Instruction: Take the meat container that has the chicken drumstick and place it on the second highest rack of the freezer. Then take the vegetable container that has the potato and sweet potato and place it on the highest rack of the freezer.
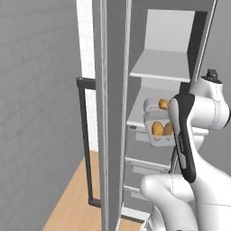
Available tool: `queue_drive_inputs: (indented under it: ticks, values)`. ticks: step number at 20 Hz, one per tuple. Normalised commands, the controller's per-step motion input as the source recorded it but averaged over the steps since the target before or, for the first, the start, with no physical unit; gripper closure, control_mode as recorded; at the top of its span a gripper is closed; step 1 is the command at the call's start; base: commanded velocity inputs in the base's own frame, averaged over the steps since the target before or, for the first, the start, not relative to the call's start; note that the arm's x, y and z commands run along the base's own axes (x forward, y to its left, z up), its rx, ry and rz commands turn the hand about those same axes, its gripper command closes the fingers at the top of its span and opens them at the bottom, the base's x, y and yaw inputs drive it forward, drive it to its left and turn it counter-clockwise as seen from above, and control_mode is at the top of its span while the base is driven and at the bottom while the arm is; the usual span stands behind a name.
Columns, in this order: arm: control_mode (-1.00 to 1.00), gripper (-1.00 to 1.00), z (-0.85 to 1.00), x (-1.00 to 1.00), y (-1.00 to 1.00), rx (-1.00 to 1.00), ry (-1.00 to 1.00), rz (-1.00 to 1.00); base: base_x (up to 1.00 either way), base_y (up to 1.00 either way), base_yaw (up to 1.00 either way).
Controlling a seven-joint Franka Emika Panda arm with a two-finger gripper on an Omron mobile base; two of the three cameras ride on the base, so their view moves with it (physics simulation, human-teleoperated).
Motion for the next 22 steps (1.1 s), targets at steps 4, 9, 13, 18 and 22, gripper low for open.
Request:
queue_drive_inputs:
  ticks: [4, 9, 13, 18, 22]
  values:
    - [1.00, 1.00, 0.00, 0.00, 0.00, 0.00, 0.00, 0.00, 0.67, -0.01, -0.12]
    - [1.00, 1.00, 0.00, 0.00, 0.00, 0.00, 0.00, 0.00, 0.27, 0.30, -0.22]
    - [1.00, 1.00, 0.00, 0.00, 0.00, 0.00, 0.00, 0.00, 0.25, 0.41, -0.24]
    - [1.00, 1.00, 0.00, 0.00, 0.00, 0.00, 0.00, 0.00, 0.27, 0.56, -0.27]
    - [1.00, 1.00, 0.00, 0.00, 0.00, 0.00, 0.00, 0.00, 0.23, 0.89, -0.31]
